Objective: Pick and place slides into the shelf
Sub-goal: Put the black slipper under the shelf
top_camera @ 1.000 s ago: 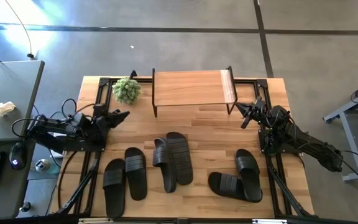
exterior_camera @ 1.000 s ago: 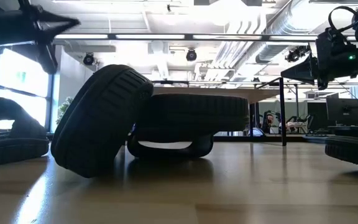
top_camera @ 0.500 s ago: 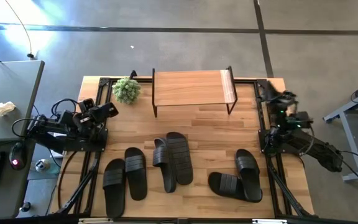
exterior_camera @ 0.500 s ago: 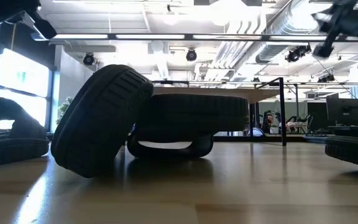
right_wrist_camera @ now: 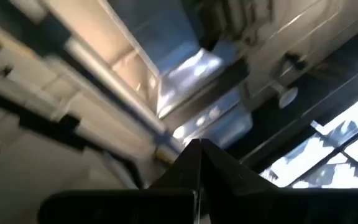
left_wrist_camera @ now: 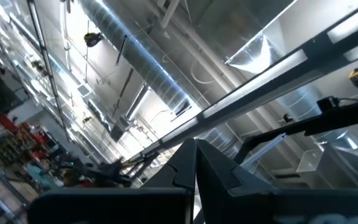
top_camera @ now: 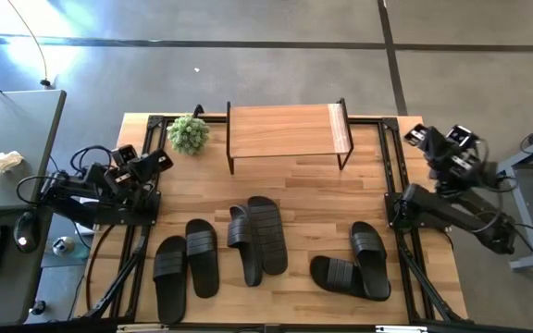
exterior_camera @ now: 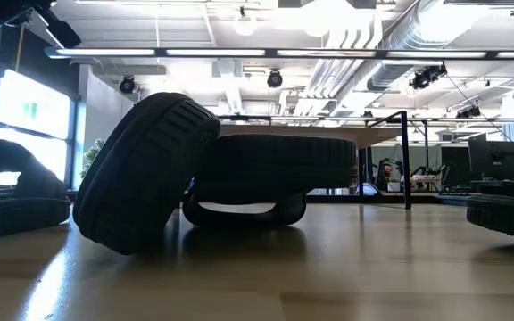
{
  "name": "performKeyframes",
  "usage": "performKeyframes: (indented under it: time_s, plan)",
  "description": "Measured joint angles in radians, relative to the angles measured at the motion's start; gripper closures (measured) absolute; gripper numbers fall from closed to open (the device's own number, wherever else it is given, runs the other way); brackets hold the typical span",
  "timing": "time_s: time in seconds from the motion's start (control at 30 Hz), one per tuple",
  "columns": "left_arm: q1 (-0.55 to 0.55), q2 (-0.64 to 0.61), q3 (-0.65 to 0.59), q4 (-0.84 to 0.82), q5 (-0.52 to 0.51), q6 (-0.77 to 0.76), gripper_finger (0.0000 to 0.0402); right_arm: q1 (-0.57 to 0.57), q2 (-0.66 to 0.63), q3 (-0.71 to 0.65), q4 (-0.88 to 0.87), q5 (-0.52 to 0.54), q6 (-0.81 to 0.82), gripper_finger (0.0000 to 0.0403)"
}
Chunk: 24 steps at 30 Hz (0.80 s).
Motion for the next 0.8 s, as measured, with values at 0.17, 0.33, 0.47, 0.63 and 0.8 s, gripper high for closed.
performKeyframes:
  time_s: [0.17,0.33,0.47,0.63,0.8]
  plan:
    - [0.0,0.0,0.016,-0.008,0.03,0.058,0.0401,0.0,0.164,0.293,-0.283,-0.328,-0.127,0.0402]
    - [0.0,0.0,0.017,-0.052,0.03,0.06,0.0401,0.0,0.36,0.573,-0.648,-0.582,-0.329,0.0402]
    - [0.0,0.0,0.017,-0.084,0.029,0.042,0.0401,0.0,0.52,0.782,-0.888,-0.73,-0.385,0.0402]
    - [0.0,0.0,0.017,-0.09,0.029,0.038,0.0401,0.0,0.655,1.027,-1.387,-0.74,-0.5,0.0402]
    - [0.0,0.0,0.017,-0.091,0.024,0.038,0.0401,0.02,0.743,1.211,-2.047,-0.528,-0.684,0.0402]
